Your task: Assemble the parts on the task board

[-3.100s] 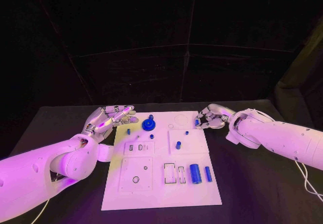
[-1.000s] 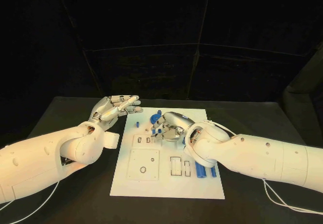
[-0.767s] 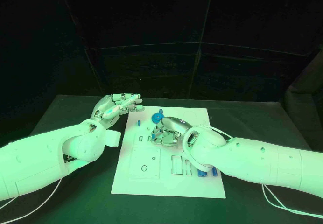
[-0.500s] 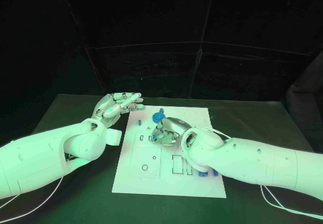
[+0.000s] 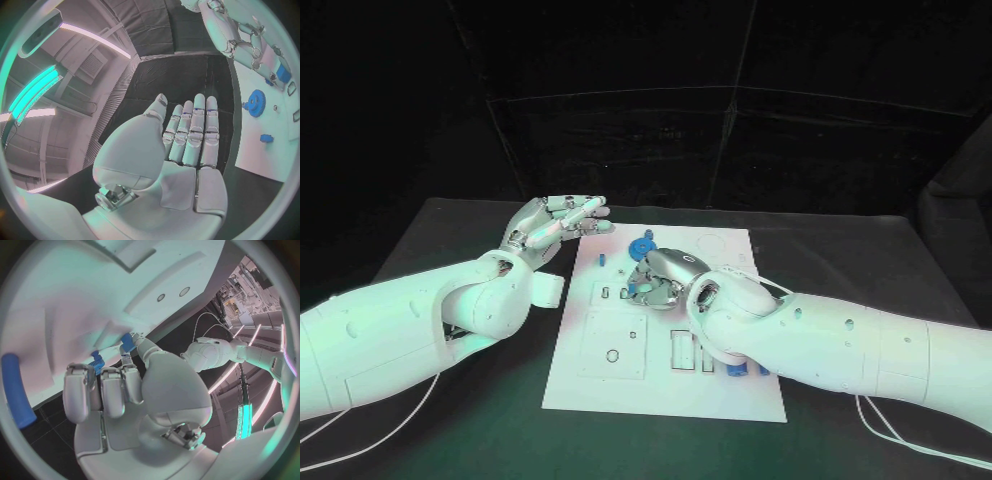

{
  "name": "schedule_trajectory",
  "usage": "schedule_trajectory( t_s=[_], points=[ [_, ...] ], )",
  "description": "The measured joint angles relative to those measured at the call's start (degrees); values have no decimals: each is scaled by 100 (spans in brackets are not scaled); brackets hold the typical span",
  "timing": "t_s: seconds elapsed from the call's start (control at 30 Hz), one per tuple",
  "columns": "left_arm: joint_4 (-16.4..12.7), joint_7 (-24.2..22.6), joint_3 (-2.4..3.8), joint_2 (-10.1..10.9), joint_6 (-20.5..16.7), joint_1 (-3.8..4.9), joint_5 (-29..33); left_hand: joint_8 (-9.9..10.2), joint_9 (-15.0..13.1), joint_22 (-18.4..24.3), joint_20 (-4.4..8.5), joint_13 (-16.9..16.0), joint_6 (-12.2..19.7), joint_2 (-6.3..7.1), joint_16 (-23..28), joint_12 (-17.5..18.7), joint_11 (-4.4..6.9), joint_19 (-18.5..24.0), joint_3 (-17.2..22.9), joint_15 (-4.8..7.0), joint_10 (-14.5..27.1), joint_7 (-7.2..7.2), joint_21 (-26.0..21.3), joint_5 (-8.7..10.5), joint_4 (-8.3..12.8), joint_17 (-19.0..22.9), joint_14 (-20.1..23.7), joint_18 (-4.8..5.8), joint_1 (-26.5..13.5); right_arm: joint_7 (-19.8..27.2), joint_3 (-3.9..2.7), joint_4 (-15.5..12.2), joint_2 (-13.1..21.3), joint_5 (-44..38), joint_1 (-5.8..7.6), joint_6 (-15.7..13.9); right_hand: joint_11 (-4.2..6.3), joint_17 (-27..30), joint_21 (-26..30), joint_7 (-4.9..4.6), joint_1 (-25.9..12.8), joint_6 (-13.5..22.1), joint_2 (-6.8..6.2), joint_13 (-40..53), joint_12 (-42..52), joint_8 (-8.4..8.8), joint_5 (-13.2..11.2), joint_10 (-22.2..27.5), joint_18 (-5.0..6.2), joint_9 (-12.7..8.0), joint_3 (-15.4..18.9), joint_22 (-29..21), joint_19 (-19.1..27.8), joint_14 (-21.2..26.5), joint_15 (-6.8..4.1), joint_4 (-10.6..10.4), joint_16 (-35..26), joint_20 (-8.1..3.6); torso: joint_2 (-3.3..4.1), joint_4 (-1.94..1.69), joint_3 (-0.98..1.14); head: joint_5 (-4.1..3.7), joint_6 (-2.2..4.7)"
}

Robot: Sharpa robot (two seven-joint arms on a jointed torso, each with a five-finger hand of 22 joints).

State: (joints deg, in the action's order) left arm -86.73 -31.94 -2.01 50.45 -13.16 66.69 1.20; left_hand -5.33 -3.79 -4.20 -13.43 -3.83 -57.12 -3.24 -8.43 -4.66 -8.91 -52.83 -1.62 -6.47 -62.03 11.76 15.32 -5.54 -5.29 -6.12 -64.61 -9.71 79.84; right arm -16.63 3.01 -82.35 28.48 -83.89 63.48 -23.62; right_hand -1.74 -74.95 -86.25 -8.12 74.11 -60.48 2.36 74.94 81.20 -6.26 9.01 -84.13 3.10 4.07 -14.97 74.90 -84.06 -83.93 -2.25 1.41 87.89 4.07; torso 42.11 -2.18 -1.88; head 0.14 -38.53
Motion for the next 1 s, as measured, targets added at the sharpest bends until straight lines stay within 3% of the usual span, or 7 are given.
schedule_trajectory(
  t_s=[0.57,0.83,1.0],
  points=[
    [17,2,0,-5,10,0,6,0,0,-1,16,0,0,0,0,0,0,-16,0,0,0,0,0,0,0,0,0,0,0,-12,-14,-7,11,-211,8,113,0,1,22,0,33,0,-34,0,-29,0,-5,0,1,-11,-62,0,0,0,0,65,0,0,-1,1,-2,15,-23],
    [22,3,-1,-7,13,-1,7,0,0,4,16,0,0,0,0,0,0,-16,0,0,0,0,0,0,0,0,0,0,0,-79,-22,-42,10,-344,18,234,-32,2,25,-3,-78,-10,-217,1,-113,-18,-36,32,0,-9,-22,0,0,0,0,121,0,0,-1,3,-2,12,-23],
    [23,3,-1,-8,16,-1,8,0,0,4,16,0,0,0,0,0,0,-16,0,0,0,0,0,21,0,0,0,0,0,-138,-22,-66,11,-416,19,289,-73,2,44,64,-171,-108,-362,1,-167,77,-66,72,1,-21,24,0,0,0,0,122,0,0,-1,3,-2,6,-32]
  ],
)
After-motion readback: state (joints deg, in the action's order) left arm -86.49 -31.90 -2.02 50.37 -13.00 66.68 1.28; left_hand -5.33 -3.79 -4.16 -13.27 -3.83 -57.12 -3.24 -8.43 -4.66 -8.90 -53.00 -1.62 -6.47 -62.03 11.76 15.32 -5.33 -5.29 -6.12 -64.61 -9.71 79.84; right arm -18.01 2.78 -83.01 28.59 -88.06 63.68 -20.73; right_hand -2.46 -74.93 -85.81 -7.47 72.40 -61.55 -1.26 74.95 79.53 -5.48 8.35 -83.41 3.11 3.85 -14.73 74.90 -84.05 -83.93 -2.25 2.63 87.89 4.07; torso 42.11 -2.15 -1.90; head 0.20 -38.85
